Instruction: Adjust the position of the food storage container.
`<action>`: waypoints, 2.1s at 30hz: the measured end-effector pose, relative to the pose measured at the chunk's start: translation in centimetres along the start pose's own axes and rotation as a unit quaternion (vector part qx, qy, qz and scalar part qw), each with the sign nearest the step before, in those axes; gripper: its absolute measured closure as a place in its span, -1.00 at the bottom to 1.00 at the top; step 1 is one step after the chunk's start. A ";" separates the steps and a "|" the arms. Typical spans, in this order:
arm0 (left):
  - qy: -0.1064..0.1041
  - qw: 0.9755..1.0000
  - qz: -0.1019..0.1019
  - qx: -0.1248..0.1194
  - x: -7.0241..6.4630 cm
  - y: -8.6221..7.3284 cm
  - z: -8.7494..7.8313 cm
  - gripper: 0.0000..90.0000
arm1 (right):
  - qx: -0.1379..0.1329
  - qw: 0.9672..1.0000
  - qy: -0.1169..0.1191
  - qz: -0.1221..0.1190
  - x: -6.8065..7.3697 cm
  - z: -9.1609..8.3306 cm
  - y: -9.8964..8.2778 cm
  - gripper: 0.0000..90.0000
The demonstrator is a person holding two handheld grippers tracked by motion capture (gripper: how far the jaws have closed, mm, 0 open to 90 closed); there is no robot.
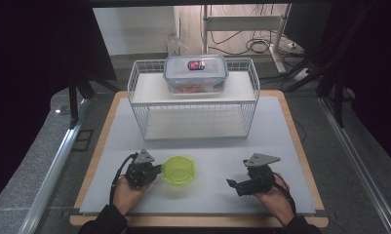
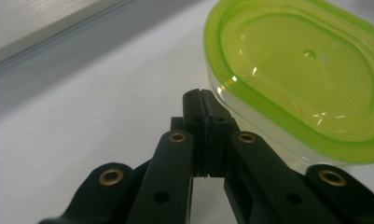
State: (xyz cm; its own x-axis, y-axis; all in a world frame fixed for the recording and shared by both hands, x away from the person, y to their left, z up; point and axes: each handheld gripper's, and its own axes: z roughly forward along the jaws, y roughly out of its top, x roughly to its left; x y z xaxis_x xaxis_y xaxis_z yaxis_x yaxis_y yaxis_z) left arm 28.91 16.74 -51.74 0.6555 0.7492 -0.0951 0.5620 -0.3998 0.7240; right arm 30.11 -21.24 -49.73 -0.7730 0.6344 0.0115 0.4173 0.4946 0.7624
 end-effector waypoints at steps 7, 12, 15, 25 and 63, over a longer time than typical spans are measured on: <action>-0.007 1.000 0.000 0.016 -0.2 -0.2 0.5 1.00 | 0.003 1.000 0.000 0.000 -0.1 0.0 0.0 -0.87; -0.012 1.000 0.003 0.026 -0.4 -0.8 0.2 1.00 | 0.003 1.000 -0.001 -0.001 0.0 0.0 0.0 -0.87; -0.020 0.999 0.006 0.029 -0.8 -1.3 -0.1 1.00 | 0.002 1.000 0.000 -0.001 0.0 -0.1 0.0 -0.87; -0.029 0.999 0.025 0.030 -1.6 -0.7 0.4 1.00 | 0.005 1.000 0.000 -0.001 0.0 0.1 -0.1 -0.87; -0.005 0.999 0.047 -0.027 -2.9 -1.7 -2.5 -0.50 | 0.011 1.000 0.012 0.003 0.0 0.2 -0.2 -0.90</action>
State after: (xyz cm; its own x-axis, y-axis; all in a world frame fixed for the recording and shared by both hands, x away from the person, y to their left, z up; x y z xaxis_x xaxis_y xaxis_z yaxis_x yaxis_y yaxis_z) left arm 24.77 16.55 -51.02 0.7090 0.7045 -0.0324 0.4706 -0.4385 0.7656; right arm 30.14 -21.19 -50.04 -0.7816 0.6229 0.0327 0.4330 0.5042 0.7471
